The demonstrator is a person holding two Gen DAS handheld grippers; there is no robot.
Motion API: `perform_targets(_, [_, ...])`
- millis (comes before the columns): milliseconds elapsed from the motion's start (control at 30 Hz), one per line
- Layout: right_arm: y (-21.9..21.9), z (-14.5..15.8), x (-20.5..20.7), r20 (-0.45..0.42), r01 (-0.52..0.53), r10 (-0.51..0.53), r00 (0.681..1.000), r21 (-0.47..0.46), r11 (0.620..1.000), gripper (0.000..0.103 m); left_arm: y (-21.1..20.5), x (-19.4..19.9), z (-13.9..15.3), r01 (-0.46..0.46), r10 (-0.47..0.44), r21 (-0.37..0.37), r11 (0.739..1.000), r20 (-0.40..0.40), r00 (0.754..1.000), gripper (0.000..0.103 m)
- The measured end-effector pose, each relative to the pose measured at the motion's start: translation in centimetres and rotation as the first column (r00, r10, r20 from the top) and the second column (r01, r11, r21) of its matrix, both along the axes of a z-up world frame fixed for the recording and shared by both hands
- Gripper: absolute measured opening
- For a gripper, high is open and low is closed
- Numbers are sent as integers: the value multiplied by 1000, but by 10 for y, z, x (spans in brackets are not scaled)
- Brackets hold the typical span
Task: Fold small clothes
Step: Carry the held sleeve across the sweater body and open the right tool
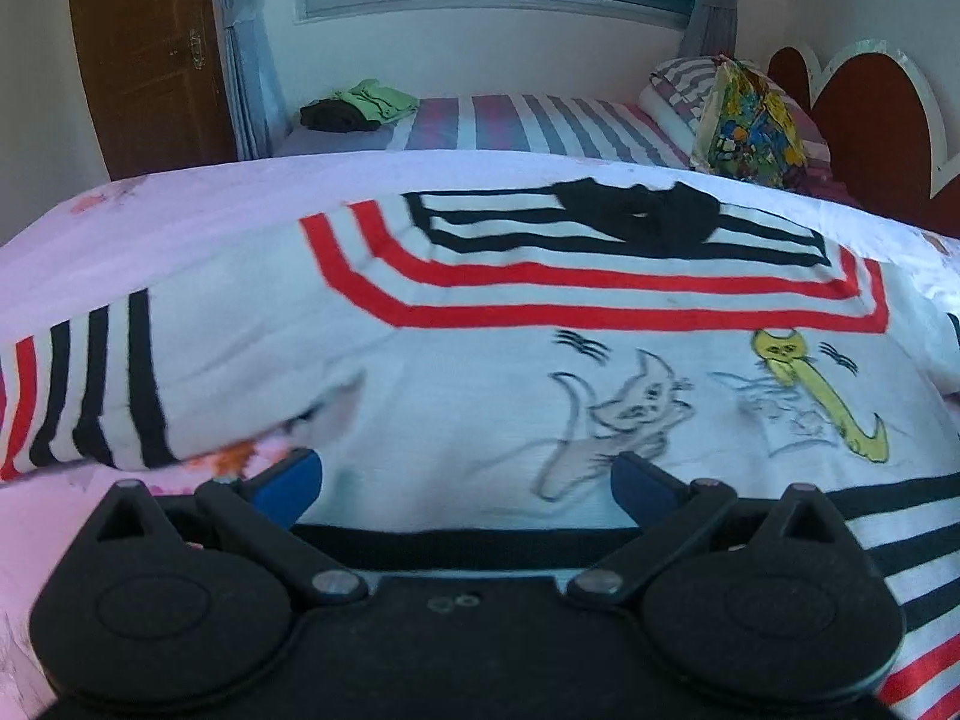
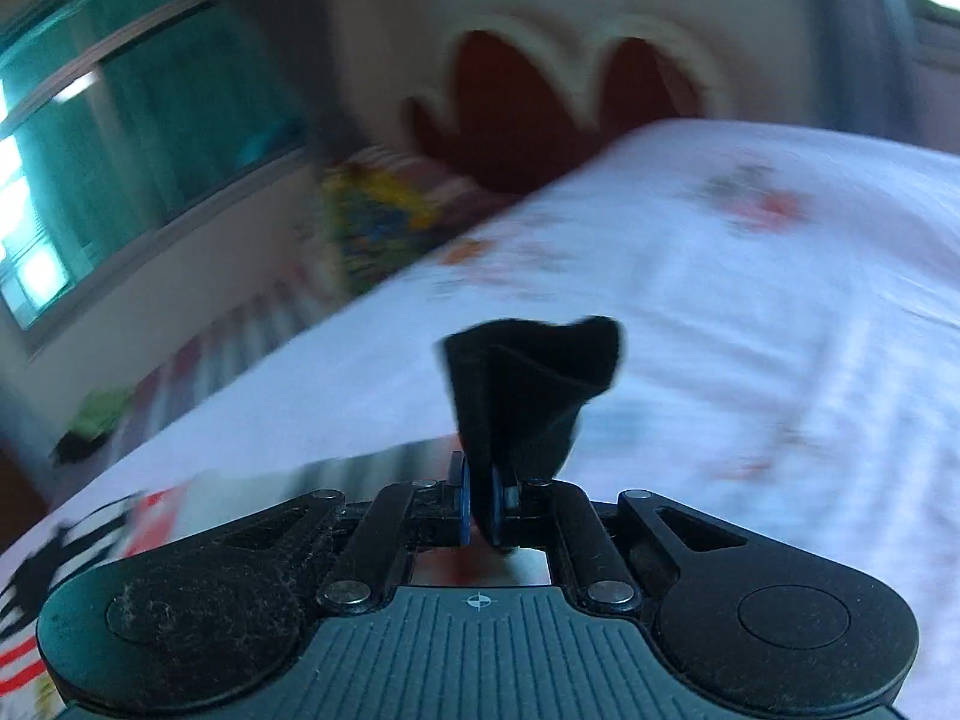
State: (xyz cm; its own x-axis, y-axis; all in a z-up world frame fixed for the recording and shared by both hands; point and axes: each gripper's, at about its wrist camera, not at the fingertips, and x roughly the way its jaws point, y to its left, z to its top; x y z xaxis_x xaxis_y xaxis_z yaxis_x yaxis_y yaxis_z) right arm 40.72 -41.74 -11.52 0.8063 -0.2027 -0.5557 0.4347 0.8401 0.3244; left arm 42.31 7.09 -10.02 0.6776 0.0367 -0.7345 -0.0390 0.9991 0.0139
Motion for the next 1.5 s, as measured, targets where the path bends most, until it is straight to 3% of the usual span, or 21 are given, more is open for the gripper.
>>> perform_targets(100, [65,7,26,14,-161,160,987,29,987,6,17,6,2,-9,9,-31,999,-4,1000,102])
perform_targets(267, [181,-4,68,14,-368,368,930,69,927,6,44,12,11,-36,37,-32,999,25,999,102])
perform_targets(433, [275,-30,92,-15,-495,498,867,76,865,6,75,8,15,-51,53,-54,997,47,998,99])
perform_targets(600, [330,-63,107,-54,-582,592,804,135,802,7,95,9,15,-79,81,-46,996,49,995,94])
perform_targets(633, [337,-68,111,-74,-599,610,789,133,790,13,96,10,15,-75,77,-52,996,50,996,94])
perform_targets(667, [342,-67,107,-49,-609,615,787,99,787,32,95,11,15,-69,72,-58,996,49,996,94])
perform_targets(700, [343,-66,103,-34,-620,625,780,96,779,43,93,13,15,-59,62,-69,996,51,997,94])
perform_targets(800, [332,-57,84,22,-582,582,813,90,809,43,83,20,15,-18,25,-113,993,60,998,92])
perform_targets(867, [317,-50,71,62,-542,538,840,99,835,43,71,29,13,29,-18,-190,981,62,998,84])
perform_targets(933, [302,-40,60,75,-498,492,867,109,860,43,57,40,8,76,-66,-297,952,47,997,71])
perform_targets(1033, [273,-35,45,77,-429,423,903,138,893,43,25,60,-3,138,-141,-450,882,26,990,66])
perform_targets(1100, [257,-30,35,74,-388,382,921,135,911,43,4,72,-9,175,-189,-517,838,27,982,60])
perform_targets(1167, [239,-27,24,69,-349,342,937,145,926,43,-17,83,-15,196,-223,-538,820,14,975,56])
perform_targets(1200, [231,-26,19,66,-332,325,943,153,931,43,-25,91,-19,189,-224,-522,832,-4,975,55])
perform_targets(1267, [219,-27,13,56,-295,290,955,176,939,43,-36,106,-29,160,-212,-471,867,-60,975,45])
perform_targets(1333, [202,-26,1,53,-262,257,965,202,944,43,-45,116,-33,166,-207,-403,900,-58,977,29])
perform_targets(1367, [194,-29,0,57,-242,235,970,227,943,43,-48,120,-34,181,-218,-384,905,-54,974,22])
perform_targets(1400, [186,-31,-3,62,-223,215,975,258,940,43,-48,123,-33,190,-225,-381,905,-49,973,8])
perform_targets(1500, [159,-39,-7,82,-157,136,987,379,912,43,-42,123,-27,202,-216,-361,910,2,976,7])
